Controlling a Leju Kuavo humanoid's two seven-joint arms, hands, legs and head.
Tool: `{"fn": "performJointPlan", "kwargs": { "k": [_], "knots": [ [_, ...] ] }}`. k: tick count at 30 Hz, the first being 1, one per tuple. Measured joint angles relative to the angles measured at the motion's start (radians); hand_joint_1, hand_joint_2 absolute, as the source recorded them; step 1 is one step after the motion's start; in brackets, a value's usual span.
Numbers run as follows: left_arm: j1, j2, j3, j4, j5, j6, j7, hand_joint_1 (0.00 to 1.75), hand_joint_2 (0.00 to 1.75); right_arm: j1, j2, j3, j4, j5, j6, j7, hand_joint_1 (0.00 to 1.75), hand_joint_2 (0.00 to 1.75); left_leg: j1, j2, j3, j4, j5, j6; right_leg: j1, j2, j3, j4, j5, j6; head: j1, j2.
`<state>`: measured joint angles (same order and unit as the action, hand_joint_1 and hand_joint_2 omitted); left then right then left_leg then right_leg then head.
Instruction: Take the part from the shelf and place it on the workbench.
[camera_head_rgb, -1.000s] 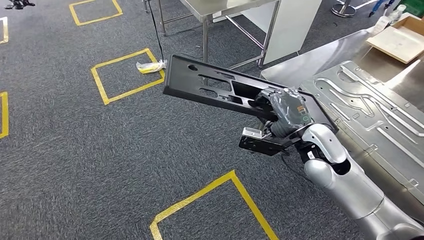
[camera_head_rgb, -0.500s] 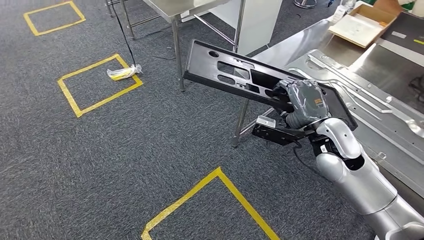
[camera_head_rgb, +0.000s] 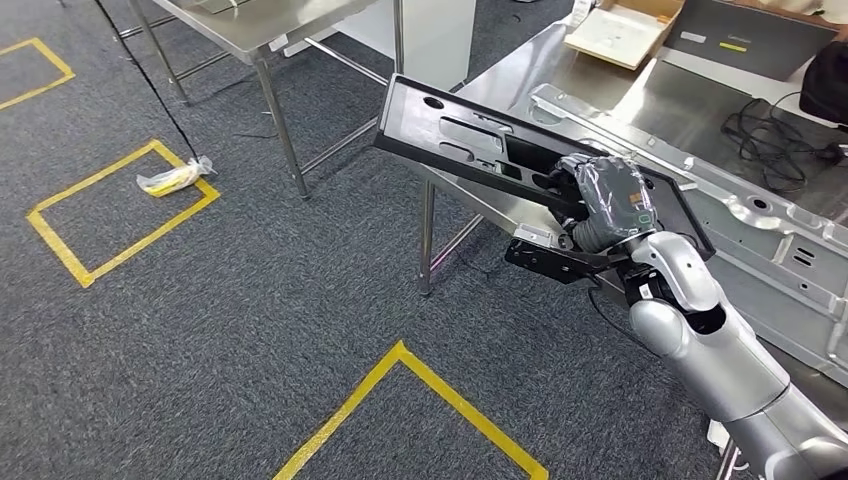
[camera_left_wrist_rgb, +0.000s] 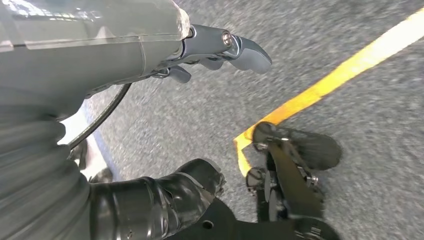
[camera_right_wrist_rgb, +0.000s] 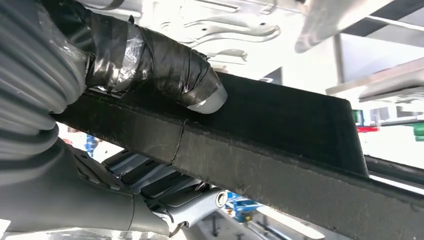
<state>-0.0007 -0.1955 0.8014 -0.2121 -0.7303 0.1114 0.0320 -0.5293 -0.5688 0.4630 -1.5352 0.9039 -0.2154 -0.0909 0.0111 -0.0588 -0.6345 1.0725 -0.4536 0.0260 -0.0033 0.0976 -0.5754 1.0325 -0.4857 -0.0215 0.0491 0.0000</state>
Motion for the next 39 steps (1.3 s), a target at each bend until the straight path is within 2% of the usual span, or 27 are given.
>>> {"fn": "performJointPlan", "kwargs": {
  "k": [2, 4, 6, 8, 9, 10, 11, 12, 13, 15, 16, 17, 19, 20, 22, 23, 25, 26, 27, 29, 30, 31, 32, 34, 35, 37, 39],
  "knots": [
    [-0.001, 0.0, 0.003, 0.0, 0.0, 0.0, -0.001, 0.0, 1.75, -0.002, 0.005, 0.002, 0.005, 0.001, 0.0, -0.001, 1.75, 1.75, -0.002, -0.02, 0.018, -0.033, -0.001, 0.007, -0.006, 0.021, -0.006, 0.001, -0.002, 0.012, 0.0, 0.0],
    [-0.005, -0.001, 0.003, 0.0, 0.001, 0.0, -0.001, 0.0, 1.75, -0.001, 0.007, 0.003, 0.008, 0.003, 0.0, -0.002, 1.75, 1.75, -0.002, 0.0, 0.027, -0.046, -0.003, 0.015, -0.011, 0.034, -0.007, -0.003, -0.003, 0.025, 0.0, 0.0],
    [-0.004, -0.002, 0.005, -0.001, 0.001, 0.0, -0.002, 0.0, 1.75, -0.006, 0.007, 0.003, 0.011, 0.006, -0.001, -0.003, 1.75, 1.75, 0.001, 0.023, 0.043, -0.066, -0.002, 0.024, -0.007, -0.011, -0.021, 0.029, -0.023, 0.037, 0.001, 0.0],
    [-0.002, -0.002, 0.008, -0.002, 0.001, 0.0, -0.002, 0.0, 1.75, -0.014, 0.008, 0.004, 0.015, 0.009, -0.001, -0.003, 1.75, 1.75, 0.001, 0.047, 0.056, -0.075, -0.006, 0.029, -0.007, -0.073, -0.078, 0.136, -0.071, 0.047, 0.003, 0.0],
    [-0.001, -0.002, 0.01, -0.003, 0.002, 0.0, -0.002, 0.0, 1.75, -0.015, 0.009, 0.006, 0.017, 0.01, -0.001, -0.003, 1.75, 1.75, 0.001, 0.059, 0.061, -0.075, -0.01, 0.03, -0.009, -0.085, -0.117, 0.201, -0.092, 0.052, 0.003, 0.0],
    [-0.001, -0.002, 0.011, -0.003, 0.002, 0.0, -0.002, 0.0, 1.75, -0.014, 0.01, 0.008, 0.019, 0.01, -0.001, -0.003, 1.75, 1.75, 0.001, 0.07, 0.067, -0.075, -0.016, 0.031, -0.012, -0.09, -0.146, 0.246, -0.098, 0.056, 0.003, 0.0],
    [0.0, -0.003, 0.012, -0.003, 0.002, 0.0, -0.002, 0.0, 1.75, -0.012, 0.011, 0.009, 0.022, 0.011, 0.0, -0.003, 1.75, 1.75, 0.001, 0.082, 0.074, -0.074, -0.023, 0.03, -0.014, -0.093, -0.161, 0.26, -0.085, 0.059, 0.003, 0.0],
    [0.0, -0.003, 0.012, -0.003, 0.002, 0.0, -0.002, 0.0, 1.75, -0.011, 0.011, 0.01, 0.025, 0.011, 0.0, -0.003, 1.75, 1.75, 0.001, 0.093, 0.082, -0.074, -0.03, 0.029, -0.017, -0.097, -0.156, 0.235, -0.054, 0.061, 0.003, 0.0],
    [0.0, -0.004, 0.013, -0.003, 0.002, 0.0, -0.002, 0.0, 1.75, -0.012, 0.011, 0.01, 0.027, 0.011, 0.0, -0.003, 1.75, 1.75, 0.001, 0.105, 0.093, -0.073, -0.038, 0.027, -0.018, -0.108, -0.131, 0.173, -0.007, 0.061, 0.003, 0.0],
    [-0.001, -0.005, 0.016, -0.003, 0.003, 0.0, -0.002, 0.0, 1.75, -0.017, 0.011, 0.01, 0.029, 0.011, 0.0, -0.003, 1.75, 1.75, -0.002, 0.125, 0.11, -0.073, -0.055, 0.017, -0.009, -0.151, -0.076, 0.048, 0.052, 0.054, 0.003, 0.0],
    [-0.001, -0.005, 0.017, -0.003, 0.003, 0.0, -0.003, 0.0, 1.75, -0.02, 0.012, 0.01, 0.029, 0.011, 0.0, -0.003, 1.75, 1.75, -0.005, 0.135, 0.116, -0.072, -0.061, 0.012, -0.002, -0.168, -0.06, 0.01, 0.062, 0.046, 0.002, 0.0],
    [-0.002, -0.005, 0.018, -0.003, 0.003, 0.0, -0.003, 0.0, 1.75, -0.022, 0.013, 0.011, 0.03, 0.011, 0.0, -0.002, 1.75, 1.75, -0.007, 0.145, 0.119, -0.074, -0.066, 0.006, 0.005, -0.174, -0.056, 0.0, 0.055, 0.038, 0.002, 0.0],
    [-0.004, -0.006, 0.02, -0.004, 0.003, 0.0, -0.004, 0.0, 1.75, -0.023, 0.014, 0.011, 0.032, 0.013, -0.001, -0.002, 1.75, 1.75, -0.009, 0.164, 0.126, -0.075, -0.075, -0.004, 0.005, -0.152, -0.056, -0.004, 0.052, 0.023, 0.002, 0.0],
    [-0.004, -0.006, 0.02, -0.004, 0.003, 0.0, -0.005, 0.0, 1.75, -0.023, 0.014, 0.011, 0.033, 0.014, -0.001, -0.002, 1.75, 1.75, -0.008, 0.155, 0.126, -0.067, -0.083, -0.009, 0.002, -0.14, -0.052, -0.008, 0.051, 0.017, 0.002, 0.0],
    [-0.004, -0.006, 0.021, -0.006, 0.003, 0.0, -0.007, 0.0, 1.75, -0.026, 0.015, 0.011, 0.034, 0.015, -0.001, -0.002, 1.75, 1.75, -0.003, 0.107, 0.096, 0.001, -0.119, -0.017, -0.004, -0.118, -0.042, -0.015, 0.048, 0.004, 0.002, 0.0],
    [-0.004, -0.006, 0.022, -0.006, 0.003, 0.0, -0.008, 0.0, 1.75, -0.027, 0.016, 0.011, 0.035, 0.016, -0.001, -0.002, 1.75, 1.75, -0.001, 0.082, 0.061, 0.067, -0.145, -0.019, -0.004, -0.108, -0.039, -0.015, 0.046, -0.001, 0.002, 0.0],
    [-0.003, -0.006, 0.024, -0.006, 0.004, 0.0, -0.008, 0.0, 1.75, -0.027, 0.021, 0.015, 0.036, 0.017, -0.001, -0.002, 1.75, 1.75, 0.0, 0.066, -0.028, 0.205, -0.182, -0.022, -0.002, -0.083, -0.033, -0.014, 0.04, -0.008, 0.002, 0.0],
    [-0.002, -0.006, 0.025, -0.006, 0.004, 0.0, -0.008, 0.0, 1.75, -0.026, 0.022, 0.017, 0.036, 0.018, -0.001, -0.002, 1.75, 1.75, 0.0, 0.065, -0.058, 0.235, -0.173, -0.022, -0.002, -0.069, -0.029, -0.012, 0.035, -0.009, 0.002, 0.0],
    [-0.001, -0.006, 0.025, -0.006, 0.004, 0.0, -0.008, 0.0, 1.75, -0.026, 0.023, 0.02, 0.037, 0.018, -0.001, -0.002, 1.75, 1.75, 0.0, 0.064, -0.07, 0.227, -0.145, -0.02, -0.001, -0.054, -0.024, -0.011, 0.031, -0.008, 0.002, 0.0],
    [0.001, -0.006, 0.026, -0.006, 0.004, 0.0, -0.008, 0.0, 1.75, -0.025, 0.024, 0.024, 0.037, 0.018, -0.002, -0.002, 1.75, 1.75, 0.0, 0.043, -0.04, 0.106, -0.047, -0.011, -0.001, -0.027, -0.012, -0.007, 0.02, -0.004, 0.002, 0.0],
    [0.003, -0.005, 0.026, -0.006, 0.004, 0.0, -0.008, 0.0, 1.75, -0.026, 0.025, 0.026, 0.037, 0.019, -0.002, -0.001, 1.75, 1.75, 0.001, 0.024, -0.017, 0.044, -0.012, -0.006, -0.001, -0.014, -0.008, -0.005, 0.014, -0.001, 0.002, 0.0],
    [0.004, -0.005, 0.027, -0.006, 0.004, 0.0, -0.008, 0.0, 1.75, -0.026, 0.026, 0.027, 0.037, 0.02, -0.002, -0.001, 1.75, 1.75, 0.002, 0.007, 0.002, -0.007, 0.008, -0.003, -0.001, -0.003, -0.006, -0.003, 0.01, 0.004, 0.002, 0.0],
    [0.004, -0.005, 0.027, -0.006, 0.004, 0.0, -0.008, 0.0, 1.75, -0.026, 0.027, 0.028, 0.038, 0.021, -0.002, 0.0, 1.75, 1.75, 0.001, -0.003, 0.013, -0.03, 0.011, 0.0, -0.003, 0.008, -0.007, -0.002, 0.008, 0.01, 0.002, 0.0],
    [-0.001, -0.006, 0.028, -0.006, 0.004, 0.0, -0.008, 0.0, 1.75, -0.025, 0.029, 0.03, 0.039, 0.023, -0.003, 0.002, 1.75, 1.75, -0.001, 0.007, 0.024, -0.042, 0.005, 0.007, -0.007, 0.028, -0.009, -0.005, 0.007, 0.024, 0.002, 0.0],
    [-0.004, -0.006, 0.028, -0.007, 0.004, 0.0, -0.008, 0.0, 1.75, -0.024, 0.028, 0.03, 0.039, 0.025, -0.003, 0.004, 1.75, 1.75, -0.001, 0.017, 0.029, -0.048, 0.005, 0.012, -0.009, 0.024, -0.008, -0.007, 0.006, 0.03, 0.002, 0.0],
    [-0.003, -0.008, 0.028, -0.009, 0.003, 0.0, -0.007, 0.0, 1.75, -0.027, 0.027, 0.031, 0.041, 0.036, -0.007, 0.008, 1.75, 1.75, 0.004, 0.036, 0.044, -0.064, 0.005, 0.023, -0.007, -0.029, -0.024, 0.029, -0.016, 0.041, 0.004, 0.0],
    [-0.001, -0.009, 0.029, -0.011, 0.002, 0.0, -0.007, 0.0, 1.75, -0.031, 0.028, 0.033, 0.044, 0.062, -0.02, 0.013, 1.75, 1.75, 0.004, 0.052, 0.055, -0.07, -0.001, 0.03, -0.009, -0.085, -0.081, 0.137, -0.064, 0.051, 0.006, 0.0]
  ]
}}
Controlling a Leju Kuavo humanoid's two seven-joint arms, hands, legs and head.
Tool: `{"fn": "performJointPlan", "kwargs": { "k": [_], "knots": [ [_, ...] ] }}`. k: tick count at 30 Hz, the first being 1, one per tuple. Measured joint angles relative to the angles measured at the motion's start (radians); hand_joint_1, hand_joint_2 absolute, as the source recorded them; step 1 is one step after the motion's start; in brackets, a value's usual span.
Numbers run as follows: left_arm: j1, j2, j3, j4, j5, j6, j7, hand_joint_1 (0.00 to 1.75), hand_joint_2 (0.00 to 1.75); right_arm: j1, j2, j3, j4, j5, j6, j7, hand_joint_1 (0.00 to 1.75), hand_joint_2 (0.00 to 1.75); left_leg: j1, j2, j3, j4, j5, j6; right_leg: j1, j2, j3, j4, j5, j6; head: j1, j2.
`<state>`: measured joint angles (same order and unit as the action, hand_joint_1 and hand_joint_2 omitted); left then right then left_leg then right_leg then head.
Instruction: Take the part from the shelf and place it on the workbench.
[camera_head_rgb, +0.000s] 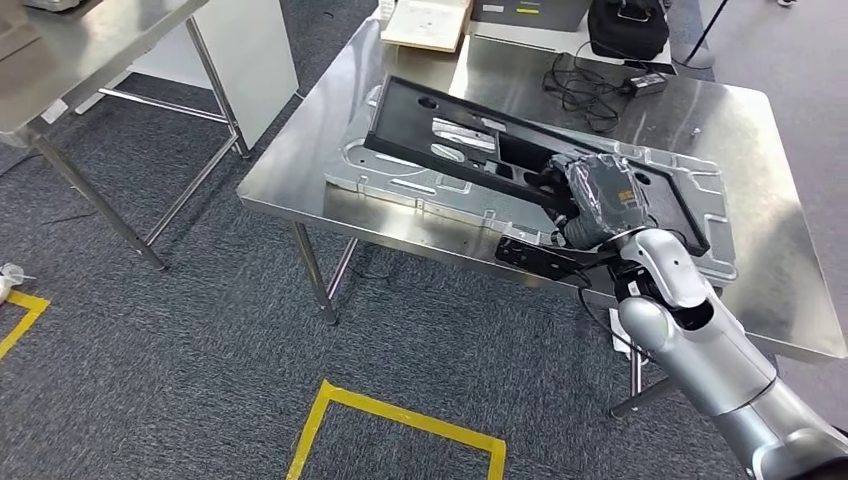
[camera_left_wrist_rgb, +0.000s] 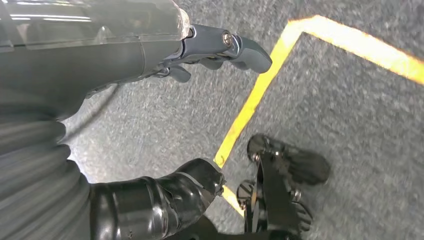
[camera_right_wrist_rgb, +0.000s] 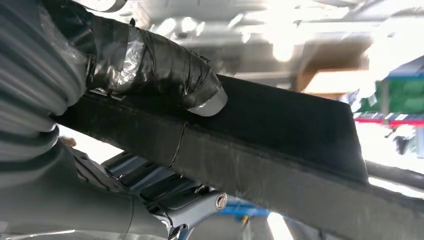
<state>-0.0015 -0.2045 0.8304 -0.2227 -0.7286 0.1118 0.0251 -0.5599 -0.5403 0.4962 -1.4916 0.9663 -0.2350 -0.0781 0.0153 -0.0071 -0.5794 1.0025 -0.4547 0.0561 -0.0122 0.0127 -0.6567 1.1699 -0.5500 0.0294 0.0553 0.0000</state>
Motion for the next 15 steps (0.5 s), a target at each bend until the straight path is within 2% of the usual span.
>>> {"fn": "performJointPlan", "kwargs": {
  "k": [1, 2, 3, 4, 5, 7, 8, 10, 12, 13, 15],
  "knots": [
    [0.0, 0.0, 0.0, 0.0, -0.001, 0.0, 0.0, 0.0, 1.75, 0.0, 0.001, 0.003, 0.002, 0.013, -0.006, 0.002, 1.75, 1.75, 0.0, 0.007, 0.004, 0.001, -0.005, 0.001, -0.004, -0.007, -0.038, 0.065, -0.021, 0.005, 0.0, 0.0],
    [0.001, 0.0, 0.001, 0.0, -0.001, 0.0, 0.0, 0.0, 1.75, 0.002, 0.001, 0.006, 0.005, 0.023, -0.011, 0.004, 1.75, 1.75, 0.0, 0.014, 0.008, 0.002, -0.01, 0.001, -0.007, -0.009, -0.066, 0.108, -0.027, 0.008, 0.0, 0.0],
    [0.001, 0.0, 0.001, 0.0, -0.001, 0.0, 0.001, 0.0, 1.75, 0.003, 0.001, 0.009, 0.007, 0.029, -0.012, 0.006, 1.75, 1.75, 0.0, 0.018, 0.014, 0.003, -0.016, 0.0, -0.009, -0.01, -0.079, 0.12, -0.015, 0.01, 0.0, 0.0],
    [0.0, -0.001, 0.001, 0.0, -0.001, -0.002, 0.0, 0.0, 1.75, 0.003, 0.001, 0.011, 0.01, 0.035, -0.013, 0.009, 1.75, 1.75, 0.0, 0.023, 0.021, 0.004, -0.022, -0.001, -0.011, -0.011, -0.075, 0.097, 0.015, 0.011, 0.0, 0.0],
    [0.0, -0.002, 0.002, 0.0, -0.001, -0.005, -0.004, 0.0, 1.75, 0.001, 0.001, 0.013, 0.013, 0.043, -0.013, 0.015, 1.75, 1.75, 0.0, 0.026, 0.03, 0.006, -0.029, -0.003, -0.011, -0.014, -0.05, 0.036, 0.06, 0.01, 0.0, 0.0],
    [-0.003, -0.005, 0.004, 0.0, -0.001, -0.012, -0.016, 0.0, 1.75, -0.014, 0.002, 0.018, 0.016, 0.063, -0.004, 0.03, 1.75, 1.75, -0.002, 0.031, 0.042, 0.008, -0.042, -0.01, -0.007, -0.022, 0.007, -0.088, 0.118, 0.002, 0.0, 0.0],
    [-0.006, -0.006, 0.005, 0.0, -0.001, -0.015, -0.022, 0.0, 1.75, -0.026, 0.002, 0.022, 0.018, 0.07, 0.004, 0.036, 1.75, 1.75, -0.004, 0.032, 0.044, 0.009, -0.047, -0.015, -0.002, -0.026, 0.023, -0.124, 0.127, -0.004, 0.0, 0.0],
    [-0.012, -0.009, 0.007, 0.0, -0.002, -0.014, -0.028, 0.0, 1.75, -0.048, 0.003, 0.03, 0.021, 0.078, 0.019, 0.043, 1.75, 1.75, -0.005, 0.037, 0.044, 0.007, -0.051, -0.026, 0.006, -0.025, 0.028, -0.14, 0.117, -0.016, -0.001, 0.0],
    [-0.016, -0.011, 0.007, 0.0, -0.003, -0.011, -0.029, 0.0, 1.75, -0.058, 0.006, 0.039, 0.024, 0.086, 0.022, 0.047, 1.75, 1.75, -0.004, 0.037, 0.046, 0.012, -0.062, -0.038, 0.003, -0.021, 0.038, -0.15, 0.113, -0.03, -0.001, 0.0],
    [-0.018, -0.011, 0.007, 0.0, -0.004, -0.009, -0.029, 0.0, 1.75, -0.062, 0.008, 0.043, 0.027, 0.09, 0.022, 0.048, 1.75, 1.75, -0.003, 0.032, 0.038, 0.035, -0.075, -0.042, 0.0, -0.02, 0.047, -0.156, 0.112, -0.037, -0.001, 0.0],
    [-0.019, -0.011, 0.008, 0.0, -0.006, -0.007, -0.028, 0.0, 1.75, -0.069, 0.016, 0.051, 0.034, 0.096, 0.022, 0.048, 1.75, 1.75, -0.002, 0.019, -0.016, 0.141, -0.121, -0.046, 0.0, -0.019, 0.06, -0.163, 0.106, -0.051, -0.001, 0.0]
  ]
}}
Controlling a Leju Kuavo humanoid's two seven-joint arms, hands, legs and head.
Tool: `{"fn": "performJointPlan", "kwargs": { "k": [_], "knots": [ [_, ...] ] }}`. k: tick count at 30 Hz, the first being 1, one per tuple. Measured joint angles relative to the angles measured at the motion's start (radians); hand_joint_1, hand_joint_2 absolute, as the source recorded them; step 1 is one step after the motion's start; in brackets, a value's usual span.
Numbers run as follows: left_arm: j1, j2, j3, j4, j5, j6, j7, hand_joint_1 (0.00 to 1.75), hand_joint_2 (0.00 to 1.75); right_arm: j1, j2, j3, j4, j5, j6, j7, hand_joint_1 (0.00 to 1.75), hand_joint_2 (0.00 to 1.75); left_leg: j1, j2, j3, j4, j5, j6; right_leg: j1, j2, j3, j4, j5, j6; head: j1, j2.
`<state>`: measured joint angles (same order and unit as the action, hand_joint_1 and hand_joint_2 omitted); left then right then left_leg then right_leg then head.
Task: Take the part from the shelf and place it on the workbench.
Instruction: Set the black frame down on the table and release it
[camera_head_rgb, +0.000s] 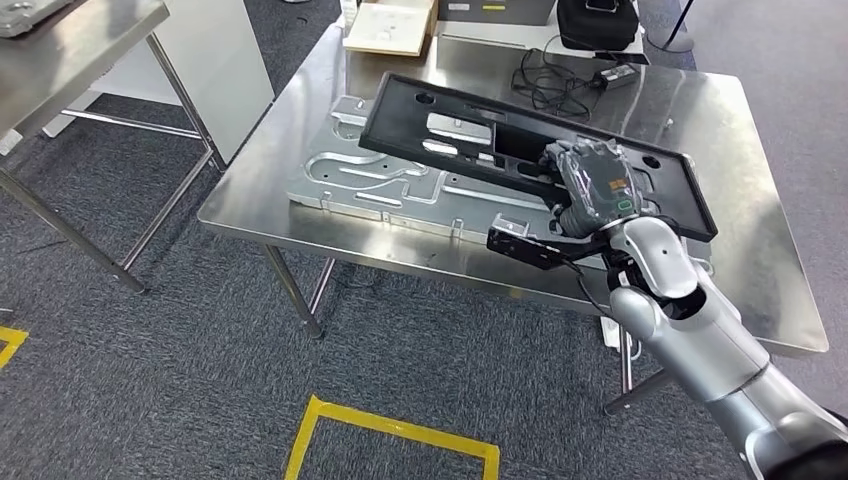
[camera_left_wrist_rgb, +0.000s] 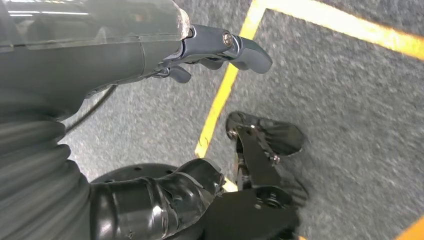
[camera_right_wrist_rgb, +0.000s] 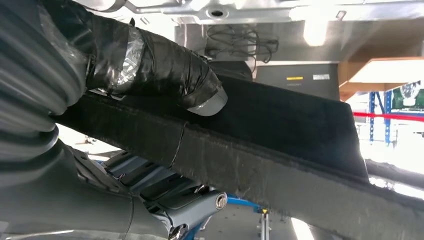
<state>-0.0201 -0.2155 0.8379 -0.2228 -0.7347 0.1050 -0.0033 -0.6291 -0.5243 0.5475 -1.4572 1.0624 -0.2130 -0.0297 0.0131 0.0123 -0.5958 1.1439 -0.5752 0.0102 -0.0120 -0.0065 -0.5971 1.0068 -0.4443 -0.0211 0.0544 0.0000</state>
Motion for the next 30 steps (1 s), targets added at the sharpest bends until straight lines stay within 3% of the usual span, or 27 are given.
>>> {"fn": "performJointPlan", "kwargs": {
  "k": [2, 3, 4, 6, 7, 9, 13, 14, 16, 17, 18, 19, 20, 22, 23, 25, 28, 30],
  "knots": [
    [0.0, 0.0, 0.0, 0.0, -0.001, 0.0, 0.0, 0.0, 1.75, -0.003, 0.011, 0.008, 0.009, 0.002, -0.001, 0.0, 1.75, 1.75, 0.0, -0.004, -0.081, 0.125, -0.034, -0.002, 0.004, 0.004, 0.008, 0.001, -0.008, -0.008, 0.0, 0.0],
    [0.0, 0.0, 0.0, 0.0, -0.002, 0.0, 0.0, 0.0, 1.75, -0.003, 0.016, 0.013, 0.014, 0.004, 0.0, 0.0, 1.75, 1.75, 0.0, -0.005, -0.106, 0.15, -0.026, -0.003, 0.005, 0.007, 0.013, 0.002, -0.014, -0.009, 0.0, 0.0],
    [0.001, 0.0, 0.0, 0.0, -0.003, 0.0, 0.0, 0.0, 1.75, -0.003, 0.022, 0.018, 0.019, 0.006, 0.0, 0.0, 1.75, 1.75, 0.0, -0.005, -0.113, 0.139, 0.003, -0.002, 0.007, 0.011, 0.019, 0.004, -0.02, -0.008, 0.0, 0.0],
    [0.002, 0.0, 0.001, 0.0, -0.005, -0.001, -0.001, 0.0, 1.75, -0.007, 0.033, 0.026, 0.029, 0.01, 0.003, 0.0, 1.75, 1.75, -0.001, -0.007, -0.079, 0.024, 0.095, 0.006, 0.008, 0.018, 0.034, 0.01, -0.036, -0.005, 0.0, 0.0],
    [0.003, 0.0, 0.001, 0.0, -0.006, -0.001, -0.001, 0.0, 1.75, -0.011, 0.038, 0.03, 0.033, 0.013, 0.004, 0.0, 1.75, 1.75, -0.002, -0.009, -0.056, -0.034, 0.127, 0.01, 0.01, 0.021, 0.038, 0.015, -0.044, -0.001, 0.0, 0.0],
    [0.001, 0.0, 0.003, 0.0, -0.008, -0.001, -0.001, 0.0, 1.75, -0.023, 0.049, 0.039, 0.045, 0.017, 0.011, 0.0, 1.75, 1.75, -0.007, -0.013, -0.029, -0.098, 0.139, 0.017, 0.012, 0.025, 0.037, 0.021, -0.053, 0.008, 0.0, 0.0],
    [-0.003, -0.003, 0.006, 0.0, -0.014, 0.002, -0.003, 0.0, 1.75, -0.047, 0.072, 0.064, 0.08, 0.024, 0.022, 0.0, 1.75, 1.75, -0.002, -0.013, -0.011, -0.126, 0.131, 0.03, 0.009, 0.022, 0.031, 0.035, -0.068, 0.03, 0.0, 0.0],
    [-0.003, -0.004, 0.006, 0.0, -0.016, 0.003, -0.003, 0.0, 1.75, -0.054, 0.078, 0.071, 0.09, 0.026, 0.023, 0.0, 1.75, 1.75, 0.001, -0.012, -0.004, -0.133, 0.131, 0.035, 0.007, 0.019, 0.013, 0.071, -0.085, 0.036, 0.001, 0.0],
    [-0.003, -0.006, 0.007, 0.0, -0.016, 0.006, -0.003, 0.0, 1.75, -0.065, 0.087, 0.084, 0.109, 0.031, 0.022, 0.002, 1.75, 1.75, 0.002, -0.011, 0.006, -0.137, 0.125, 0.042, 0.001, 0.014, -0.057, 0.196, -0.132, 0.047, 0.001, 0.0],
    [-0.004, -0.006, 0.007, 0.0, -0.017, 0.006, -0.003, 0.0, 1.75, -0.068, 0.09, 0.091, 0.118, 0.032, 0.022, 0.002, 1.75, 1.75, 0.003, -0.011, 0.01, -0.137, 0.12, 0.043, -0.003, 0.013, -0.097, 0.259, -0.147, 0.051, 0.001, 0.0],
    [-0.003, -0.007, 0.007, 0.0, -0.017, 0.006, -0.003, 0.0, 1.75, -0.068, 0.094, 0.097, 0.127, 0.033, 0.022, 0.003, 1.75, 1.75, 0.003, -0.012, 0.017, -0.136, 0.115, 0.043, -0.007, 0.012, -0.125, 0.294, -0.144, 0.055, 0.001, 0.0],
    [-0.003, -0.007, 0.007, 0.0, -0.017, 0.006, -0.003, 0.0, 1.75, -0.068, 0.097, 0.104, 0.135, 0.033, 0.021, 0.003, 1.75, 1.75, 0.004, -0.013, 0.025, -0.135, 0.108, 0.042, -0.011, 0.011, -0.136, 0.295, -0.121, 0.058, 0.001, 0.0],
    [-0.002, -0.008, 0.007, 0.0, -0.018, 0.006, -0.003, 0.0, 1.75, -0.069, 0.099, 0.11, 0.141, 0.033, 0.021, 0.003, 1.75, 1.75, 0.006, -0.014, 0.035, -0.133, 0.1, 0.039, -0.014, 0.01, -0.128, 0.254, -0.079, 0.06, 0.001, 0.0],
    [-0.002, -0.008, 0.007, 0.0, -0.019, 0.006, -0.004, 0.0, 1.75, -0.075, 0.107, 0.122, 0.151, 0.035, 0.022, 0.003, 1.75, 1.75, 0.008, -0.015, 0.054, -0.129, 0.081, 0.028, -0.015, 0.004, -0.082, 0.128, 0.004, 0.061, 0.002, 0.0],
    [-0.002, -0.008, 0.008, 0.0, -0.018, 0.006, -0.004, 0.0, 1.75, -0.081, 0.113, 0.129, 0.156, 0.036, 0.023, 0.003, 1.75, 1.75, 0.007, -0.015, 0.059, -0.128, 0.073, 0.021, -0.012, 0.002, -0.06, 0.077, 0.023, 0.057, 0.001, 0.0],
    [-0.004, -0.008, 0.01, 0.0, -0.018, 0.006, -0.004, 0.0, 1.75, -0.092, 0.132, 0.144, 0.166, 0.041, 0.028, 0.007, 1.75, 1.75, 0.005, -0.012, 0.06, -0.127, 0.066, 0.009, -0.004, 0.004, -0.043, 0.044, 0.015, 0.044, 0.001, 0.0],
    [-0.006, -0.009, 0.014, 0.0, -0.018, 0.006, -0.003, 0.0, 1.75, -0.098, 0.165, 0.169, 0.18, 0.052, 0.033, 0.019, 1.75, 1.75, 0.008, -0.007, 0.061, -0.12, 0.052, -0.007, -0.006, 0.01, -0.033, 0.03, 0.003, 0.023, 0.0, 0.0],
    [-0.005, -0.009, 0.015, 0.0, -0.019, 0.006, -0.001, 0.0, 1.75, -0.104, 0.185, 0.182, 0.19, 0.058, 0.034, 0.026, 1.75, 1.75, 0.01, -0.007, 0.019, -0.037, 0.016, -0.012, -0.008, 0.01, -0.019, 0.024, -0.004, 0.008, 0.0, 0.0]
  ]
}}
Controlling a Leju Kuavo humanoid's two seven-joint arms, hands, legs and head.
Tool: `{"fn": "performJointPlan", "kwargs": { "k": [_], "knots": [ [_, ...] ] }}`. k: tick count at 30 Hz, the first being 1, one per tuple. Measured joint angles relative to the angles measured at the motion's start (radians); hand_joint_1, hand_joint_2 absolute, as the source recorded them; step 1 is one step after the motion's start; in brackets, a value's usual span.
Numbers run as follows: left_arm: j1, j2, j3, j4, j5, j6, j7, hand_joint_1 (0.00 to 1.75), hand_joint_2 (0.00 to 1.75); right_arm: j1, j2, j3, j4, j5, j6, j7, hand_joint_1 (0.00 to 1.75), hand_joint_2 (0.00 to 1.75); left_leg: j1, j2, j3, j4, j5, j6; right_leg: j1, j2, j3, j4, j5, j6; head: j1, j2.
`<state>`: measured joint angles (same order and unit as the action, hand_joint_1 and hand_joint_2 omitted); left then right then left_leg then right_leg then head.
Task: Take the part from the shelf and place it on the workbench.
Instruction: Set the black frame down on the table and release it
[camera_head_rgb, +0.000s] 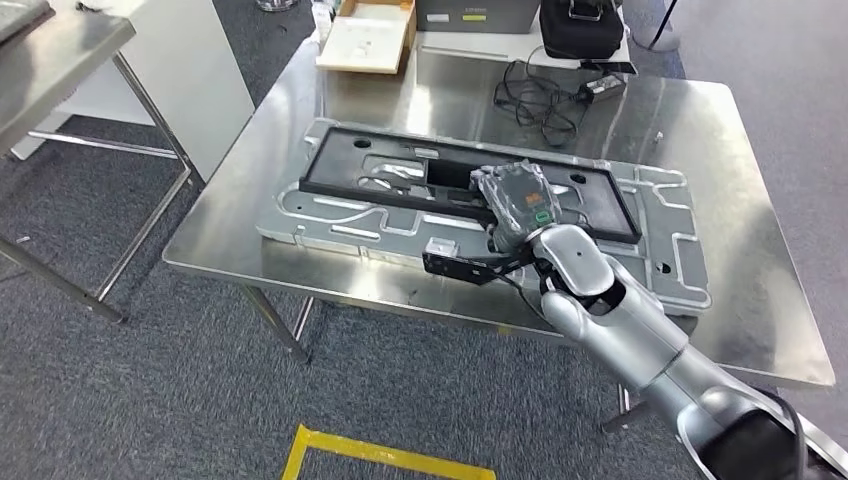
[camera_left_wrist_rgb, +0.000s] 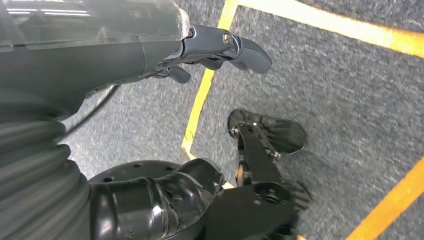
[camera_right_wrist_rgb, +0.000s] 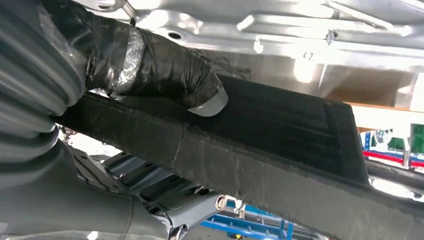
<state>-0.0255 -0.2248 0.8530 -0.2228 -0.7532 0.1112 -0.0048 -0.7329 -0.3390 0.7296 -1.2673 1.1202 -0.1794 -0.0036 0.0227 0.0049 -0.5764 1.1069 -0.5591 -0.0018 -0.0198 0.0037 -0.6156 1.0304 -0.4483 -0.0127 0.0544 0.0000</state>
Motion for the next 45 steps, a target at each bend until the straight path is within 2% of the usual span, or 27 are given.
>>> {"fn": "performJointPlan", "kwargs": {
  "k": [2, 3, 4, 5, 7, 8, 9, 12, 14, 15, 17, 18, 19, 20, 22, 23, 24, 27, 39, 43, 45],
  "knots": [
    [0.002, 0.0, 0.001, 0.0, -0.001, 0.0, 0.002, 0.0, 1.75, -0.004, 0.021, 0.014, 0.011, 0.007, 0.002, 0.009, 1.75, 1.75, -0.001, -0.001, -0.086, 0.139, -0.041, -0.001, 0.004, 0.0, 0.01, -0.001, -0.009, -0.011, 0.0, 0.0],
    [0.003, 0.0, 0.001, 0.0, -0.001, -0.002, 0.003, 0.0, 1.75, -0.003, 0.034, 0.022, 0.018, 0.013, 0.004, 0.015, 1.75, 1.75, -0.001, -0.001, -0.124, 0.188, -0.043, -0.001, 0.007, 0.001, 0.016, -0.001, -0.014, -0.013, 0.0, 0.0],
    [0.005, 0.0, 0.002, 0.0, 0.0, -0.004, 0.004, 0.0, 1.75, -0.002, 0.048, 0.031, 0.025, 0.02, 0.008, 0.021, 1.75, 1.75, -0.001, -0.001, -0.147, 0.202, -0.026, 0.001, 0.009, 0.003, 0.023, 0.0, -0.02, -0.015, 0.0, 0.0],
    [0.006, 0.0, 0.004, 0.0, 0.0, -0.007, 0.005, 0.0, 1.75, -0.001, 0.062, 0.038, 0.033, 0.026, 0.012, 0.029, 1.75, 1.75, -0.001, -0.001, -0.149, 0.176, 0.012, 0.004, 0.012, 0.006, 0.032, 0.0, -0.026, -0.014, 0.0, 0.0],
    [0.01, 0.002, 0.008, 0.0, 0.001, -0.014, 0.006, 0.0, 1.75, -0.002, 0.091, 0.049, 0.05, 0.037, 0.018, 0.042, 1.75, 1.75, -0.005, -0.002, -0.11, 0.053, 0.105, 0.016, 0.015, 0.01, 0.051, 0.001, -0.041, -0.011, 0.0, 0.0],
    [0.011, 0.002, 0.012, 0.0, 0.001, -0.017, 0.008, 0.0, 1.75, -0.005, 0.104, 0.054, 0.06, 0.041, 0.02, 0.046, 1.75, 1.75, -0.008, -0.003, -0.087, -0.006, 0.132, 0.021, 0.018, 0.012, 0.056, 0.002, -0.047, -0.008, 0.0, 0.0],
    [0.011, 0.002, 0.015, 0.0, 0.002, -0.019, 0.01, 0.0, 1.75, -0.008, 0.115, 0.058, 0.07, 0.044, 0.021, 0.049, 1.75, 1.75, -0.011, -0.004, -0.072, -0.043, 0.141, 0.024, 0.019, 0.013, 0.057, 0.003, -0.051, -0.003, 0.0, 0.0],
    [0.009, 0.001, 0.023, 0.0, 0.001, -0.021, 0.015, 0.0, 1.75, -0.011, 0.138, 0.07, 0.095, 0.049, 0.018, 0.053, 1.75, 1.75, -0.011, -0.006, -0.06, -0.071, 0.129, 0.03, 0.018, 0.013, 0.055, 0.0, -0.059, 0.013, 0.0, 0.0],
    [0.012, -0.001, 0.025, 0.0, 0.0, -0.021, 0.017, 0.0, 1.75, -0.014, 0.143, 0.075, 0.106, 0.049, 0.017, 0.054, 1.75, 1.75, -0.006, -0.007, -0.048, -0.082, 0.127, 0.037, 0.015, 0.009, 0.045, 0.029, -0.078, 0.026, 0.0, 0.0],
    [0.013, -0.002, 0.026, 0.0, 0.0, -0.021, 0.018, 0.0, 1.75, -0.016, 0.145, 0.076, 0.112, 0.049, 0.016, 0.054, 1.75, 1.75, -0.004, -0.007, -0.041, -0.085, 0.125, 0.041, 0.014, 0.007, 0.023, 0.073, -0.099, 0.031, 0.0, 0.0],
    [0.013, -0.002, 0.027, 0.0, 0.0, -0.021, 0.017, 0.0, 1.75, -0.017, 0.147, 0.077, 0.123, 0.049, 0.016, 0.054, 1.75, 1.75, -0.004, -0.007, -0.033, -0.086, 0.119, 0.047, 0.01, 0.004, -0.05, 0.203, -0.145, 0.039, 0.001, 0.0],
    [0.013, -0.003, 0.029, 0.0, 0.002, -0.022, 0.014, 0.0, 1.75, -0.014, 0.148, 0.077, 0.129, 0.048, 0.016, 0.054, 1.75, 1.75, -0.005, -0.007, -0.029, -0.086, 0.115, 0.048, 0.009, 0.003, -0.086, 0.256, -0.155, 0.042, 0.001, 0.0],
    [0.013, -0.004, 0.031, -0.001, 0.005, -0.023, 0.009, 0.0, 1.75, -0.012, 0.148, 0.077, 0.136, 0.047, 0.016, 0.054, 1.75, 1.75, -0.005, -0.008, -0.024, -0.085, 0.11, 0.049, 0.007, 0.002, -0.107, 0.276, -0.144, 0.043, 0.001, 0.0],
    [0.014, -0.005, 0.034, -0.001, 0.008, -0.025, 0.005, 0.0, 1.75, -0.009, 0.148, 0.077, 0.142, 0.044, 0.015, 0.054, 1.75, 1.75, -0.005, -0.008, -0.017, -0.085, 0.105, 0.049, 0.006, 0.002, -0.109, 0.256, -0.112, 0.043, 0.001, 0.0],
    [0.016, -0.008, 0.042, -0.001, 0.016, -0.029, -0.005, 0.0, 1.75, -0.005, 0.144, 0.077, 0.153, 0.038, 0.01, 0.054, 1.75, 1.75, -0.004, -0.009, -0.002, -0.084, 0.093, 0.046, 0.008, 0.0, -0.066, 0.13, -0.021, 0.035, 0.001, 0.0],
    [0.016, -0.011, 0.046, -0.001, 0.019, -0.029, -0.009, 0.0, 1.75, -0.003, 0.14, 0.077, 0.158, 0.035, 0.005, 0.054, 1.75, 1.75, -0.006, -0.009, 0.003, -0.084, 0.088, 0.043, 0.012, -0.002, -0.043, 0.07, 0.01, 0.029, 0.001, 0.0],
    [0.016, -0.014, 0.049, -0.001, 0.021, -0.029, -0.012, 0.0, 1.75, -0.001, 0.136, 0.077, 0.163, 0.032, 0.0, 0.054, 1.75, 1.75, -0.007, -0.01, 0.004, -0.084, 0.085, 0.04, 0.016, -0.003, -0.026, 0.028, 0.023, 0.023, 0.0, 0.0],
    [0.016, -0.017, 0.056, -0.002, 0.024, -0.027, -0.017, 0.0, 1.75, 0.009, 0.129, 0.077, 0.175, 0.029, -0.006, 0.055, 1.75, 1.75, -0.011, -0.008, 0.001, -0.081, 0.081, 0.037, 0.019, -0.001, -0.014, -0.002, 0.017, 0.017, -0.001, 0.0],
    [0.017, -0.022, 0.1, -0.012, 0.041, -0.025, -0.019, 0.0, 1.75, 0.037, 0.108, 0.043, 0.295, 0.054, -0.016, 0.091, 1.75, 1.75, -0.01, -0.002, 0.012, -0.094, 0.081, 0.029, 0.02, 0.005, -0.011, -0.001, 0.012, 0.01, -0.001, 0.0],
    [0.016, -0.022, 0.112, -0.013, 0.036, -0.027, -0.015, 0.0, 1.75, 0.038, 0.105, 0.001, 0.377, 0.049, -0.025, 0.101, 0.0, 0.0, -0.011, -0.002, 0.013, -0.094, 0.081, 0.028, 0.02, 0.004, -0.009, -0.001, 0.013, 0.01, -0.001, 0.0],
    [0.015, -0.022, 0.116, -0.013, 0.032, -0.039, -0.012, 0.0, 1.75, 0.035, 0.107, -0.027, 0.431, 0.04, -0.036, 0.085, 0.0, 0.0, -0.011, -0.003, 0.014, -0.094, 0.081, 0.028, 0.02, 0.003, -0.007, -0.001, 0.012, 0.01, -0.001, 0.0]
  ]
}}
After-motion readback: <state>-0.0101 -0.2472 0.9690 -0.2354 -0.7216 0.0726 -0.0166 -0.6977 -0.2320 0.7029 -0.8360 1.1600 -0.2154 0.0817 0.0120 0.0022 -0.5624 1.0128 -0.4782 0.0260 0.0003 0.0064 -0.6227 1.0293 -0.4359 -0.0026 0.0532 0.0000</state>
